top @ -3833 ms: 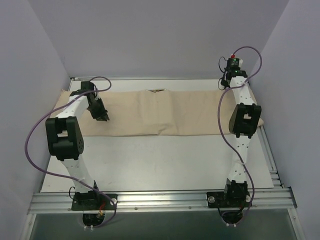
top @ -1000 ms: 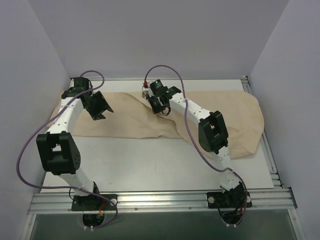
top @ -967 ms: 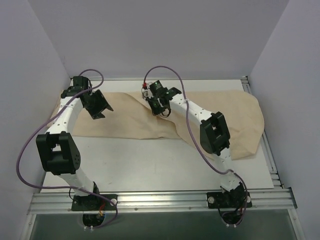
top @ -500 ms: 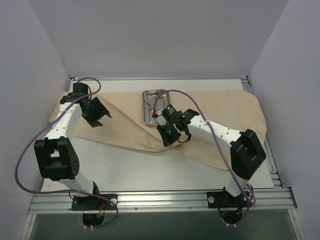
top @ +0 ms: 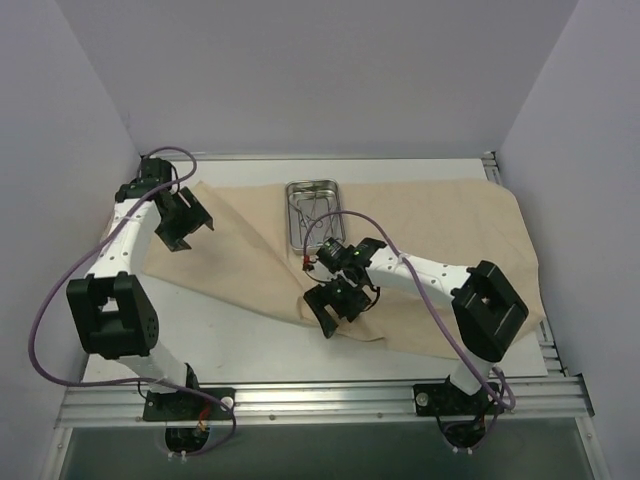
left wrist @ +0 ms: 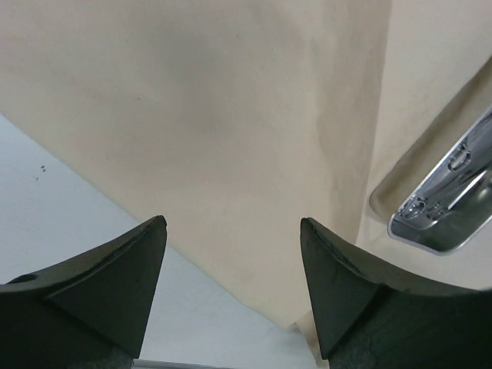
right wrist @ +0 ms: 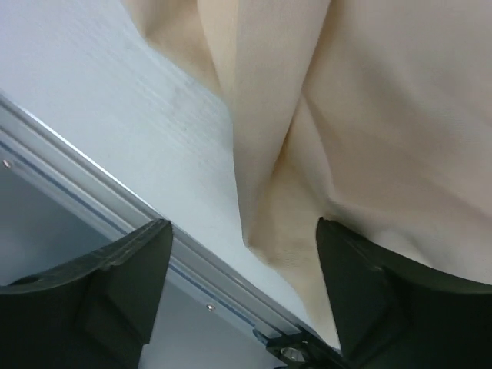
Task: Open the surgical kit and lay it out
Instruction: Open the surgical kit at the center of the board.
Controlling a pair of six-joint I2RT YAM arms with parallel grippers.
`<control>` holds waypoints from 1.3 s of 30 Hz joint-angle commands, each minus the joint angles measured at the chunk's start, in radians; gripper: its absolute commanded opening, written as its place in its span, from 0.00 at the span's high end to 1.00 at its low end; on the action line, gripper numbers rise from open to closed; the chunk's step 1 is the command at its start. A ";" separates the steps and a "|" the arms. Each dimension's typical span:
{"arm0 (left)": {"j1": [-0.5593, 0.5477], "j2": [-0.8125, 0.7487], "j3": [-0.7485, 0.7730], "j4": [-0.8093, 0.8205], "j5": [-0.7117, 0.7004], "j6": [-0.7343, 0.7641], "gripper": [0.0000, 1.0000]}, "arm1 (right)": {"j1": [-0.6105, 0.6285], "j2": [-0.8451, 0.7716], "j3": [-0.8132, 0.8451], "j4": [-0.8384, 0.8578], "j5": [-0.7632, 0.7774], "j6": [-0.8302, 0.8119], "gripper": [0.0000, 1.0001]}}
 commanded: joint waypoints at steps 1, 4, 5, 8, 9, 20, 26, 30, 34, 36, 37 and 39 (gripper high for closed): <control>-0.031 0.134 0.098 -0.026 0.025 0.030 0.21 | -0.014 -0.045 0.150 -0.047 0.162 0.063 0.20; -0.086 0.239 0.201 -0.055 -0.014 0.012 0.21 | -0.053 -0.062 0.271 -0.070 0.292 0.124 0.12; -0.108 0.262 0.224 -0.057 -0.031 0.006 0.21 | -0.066 -0.066 0.296 -0.083 0.322 0.141 0.09; -0.142 0.356 0.328 -0.071 -0.038 -0.025 0.22 | -0.131 -0.088 0.352 -0.090 0.370 0.170 0.04; -0.149 0.379 0.356 -0.077 -0.065 -0.033 0.22 | -0.152 -0.100 0.353 -0.092 0.364 0.170 0.01; -0.199 0.690 0.702 -0.238 -0.140 -0.074 0.25 | -0.329 -0.198 0.352 -0.095 0.356 0.143 0.01; -0.222 0.799 0.840 -0.311 -0.162 -0.051 0.29 | -0.369 -0.220 0.324 -0.090 0.347 0.132 0.01; -0.225 0.822 0.884 -0.332 -0.168 -0.048 0.46 | -0.390 -0.229 0.307 -0.086 0.336 0.121 0.01; -0.220 0.740 0.786 -0.263 -0.186 -0.025 0.80 | -0.407 -0.220 0.315 -0.084 0.319 0.107 0.01; -0.215 0.716 0.756 -0.233 -0.182 -0.011 0.82 | -0.409 -0.214 0.318 -0.080 0.310 0.100 0.01; -0.217 0.704 0.758 -0.230 -0.194 -0.002 0.81 | -0.410 -0.211 0.319 -0.078 0.305 0.098 0.01; -0.220 0.690 0.762 -0.235 -0.205 -0.002 0.69 | -0.410 -0.205 0.319 -0.077 0.296 0.094 0.01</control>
